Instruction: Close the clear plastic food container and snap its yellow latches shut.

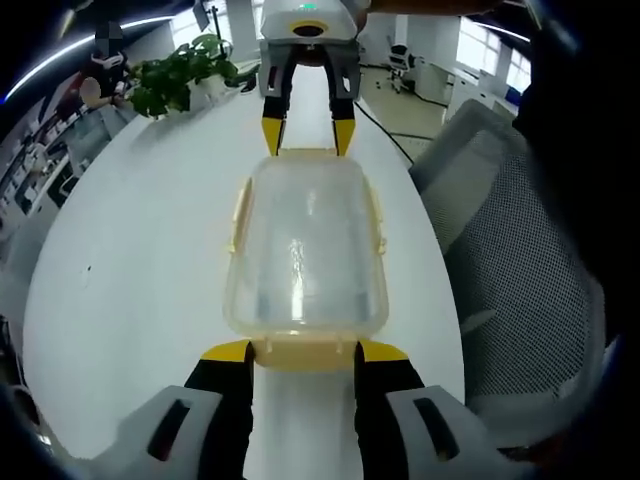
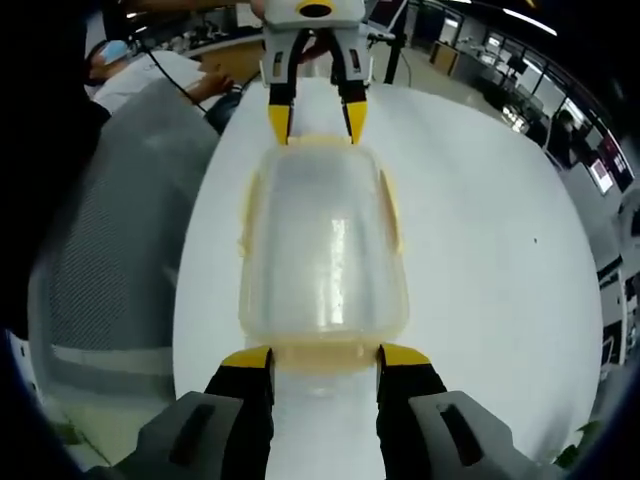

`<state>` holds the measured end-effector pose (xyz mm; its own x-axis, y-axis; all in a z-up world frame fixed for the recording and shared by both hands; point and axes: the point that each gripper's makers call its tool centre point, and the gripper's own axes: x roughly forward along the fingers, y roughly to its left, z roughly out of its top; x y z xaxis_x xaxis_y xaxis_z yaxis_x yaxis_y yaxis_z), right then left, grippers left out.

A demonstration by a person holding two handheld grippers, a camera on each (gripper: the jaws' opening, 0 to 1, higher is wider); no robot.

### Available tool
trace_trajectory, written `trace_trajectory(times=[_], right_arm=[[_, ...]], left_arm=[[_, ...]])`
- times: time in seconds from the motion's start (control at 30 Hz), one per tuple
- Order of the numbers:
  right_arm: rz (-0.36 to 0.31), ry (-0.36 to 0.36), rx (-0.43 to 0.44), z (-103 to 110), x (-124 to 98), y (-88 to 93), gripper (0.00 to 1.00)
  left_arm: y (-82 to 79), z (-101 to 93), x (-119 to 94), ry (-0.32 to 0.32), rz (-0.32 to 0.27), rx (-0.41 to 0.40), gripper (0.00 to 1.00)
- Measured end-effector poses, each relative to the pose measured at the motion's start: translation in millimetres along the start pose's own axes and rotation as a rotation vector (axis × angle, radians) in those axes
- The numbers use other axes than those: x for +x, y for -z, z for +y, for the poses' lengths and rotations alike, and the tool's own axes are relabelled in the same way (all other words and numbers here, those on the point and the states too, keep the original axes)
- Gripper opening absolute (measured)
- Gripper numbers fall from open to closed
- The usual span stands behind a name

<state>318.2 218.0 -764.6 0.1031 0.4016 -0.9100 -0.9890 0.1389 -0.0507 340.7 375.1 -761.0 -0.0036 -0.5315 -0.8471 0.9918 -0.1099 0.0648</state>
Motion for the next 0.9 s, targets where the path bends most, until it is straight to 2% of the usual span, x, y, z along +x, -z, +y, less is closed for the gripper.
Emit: trace_trajectory(times=[0.27, 0.43, 0.9], right_arm=[[0.004, -0.004, 0.012, -1, -6, 21.1, 0.39], [0.002, -0.009, 0.017, 0, -7, 29.4, 0.39], [-0.009, -0.011, 0.009, 1, -5, 29.5, 0.39]], left_arm=[[-17.4, 0.9, 13, 0.008, -0.003, 0.006, 0.38], [-22.6, 0.3, 20, 0.017, 0.003, 0.005, 0.38], [-20.3, -1.7, 21, 0.019, 0.027, -0.003, 0.38]])
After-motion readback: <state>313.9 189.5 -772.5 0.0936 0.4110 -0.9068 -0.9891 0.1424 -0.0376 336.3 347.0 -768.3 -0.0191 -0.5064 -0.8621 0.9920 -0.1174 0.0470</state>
